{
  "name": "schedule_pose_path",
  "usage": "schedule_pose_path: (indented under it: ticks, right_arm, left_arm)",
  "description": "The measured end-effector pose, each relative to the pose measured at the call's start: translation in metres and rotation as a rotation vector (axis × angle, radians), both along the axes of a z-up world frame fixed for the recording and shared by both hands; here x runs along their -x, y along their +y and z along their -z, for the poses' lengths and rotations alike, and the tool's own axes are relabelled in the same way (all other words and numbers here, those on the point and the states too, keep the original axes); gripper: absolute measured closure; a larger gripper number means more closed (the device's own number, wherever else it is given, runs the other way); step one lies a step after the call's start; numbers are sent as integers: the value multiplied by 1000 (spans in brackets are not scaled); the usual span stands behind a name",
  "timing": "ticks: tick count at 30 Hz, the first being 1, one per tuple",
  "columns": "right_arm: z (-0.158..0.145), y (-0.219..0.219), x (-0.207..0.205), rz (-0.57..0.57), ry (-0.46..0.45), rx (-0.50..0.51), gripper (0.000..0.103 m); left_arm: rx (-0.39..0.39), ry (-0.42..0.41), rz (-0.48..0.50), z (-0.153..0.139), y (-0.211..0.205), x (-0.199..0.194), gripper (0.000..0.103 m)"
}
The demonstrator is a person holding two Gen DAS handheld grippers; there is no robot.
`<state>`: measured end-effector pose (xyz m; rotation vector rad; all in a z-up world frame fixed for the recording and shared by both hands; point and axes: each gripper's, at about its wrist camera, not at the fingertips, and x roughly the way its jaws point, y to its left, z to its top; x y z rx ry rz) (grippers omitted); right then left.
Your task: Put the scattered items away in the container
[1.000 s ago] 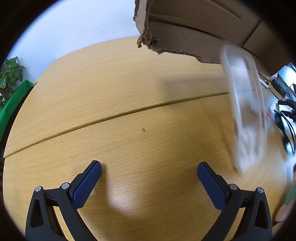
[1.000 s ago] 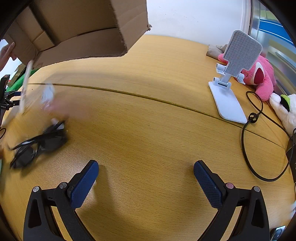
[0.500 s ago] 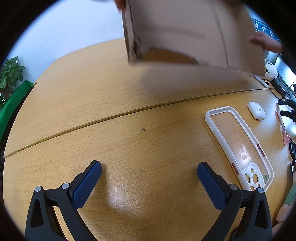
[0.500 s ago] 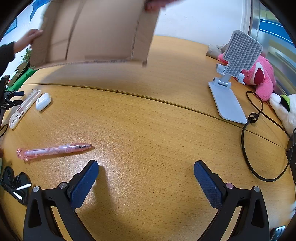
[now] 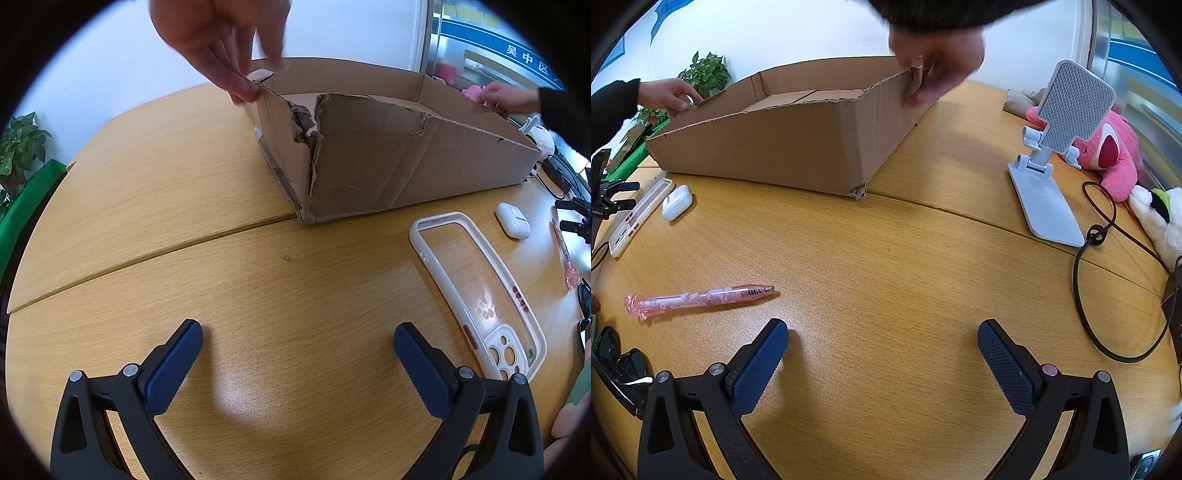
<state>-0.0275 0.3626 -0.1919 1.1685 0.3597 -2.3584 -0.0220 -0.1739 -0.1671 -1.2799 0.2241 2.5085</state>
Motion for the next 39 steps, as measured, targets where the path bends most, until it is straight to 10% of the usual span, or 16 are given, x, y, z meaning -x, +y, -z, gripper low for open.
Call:
schedule_pose_path:
  ticks: [39]
  right_arm:
    - [0,0,-28,8,-3,2,0]
  left_arm:
    - [-2,0,26,-4,-23,-54,0]
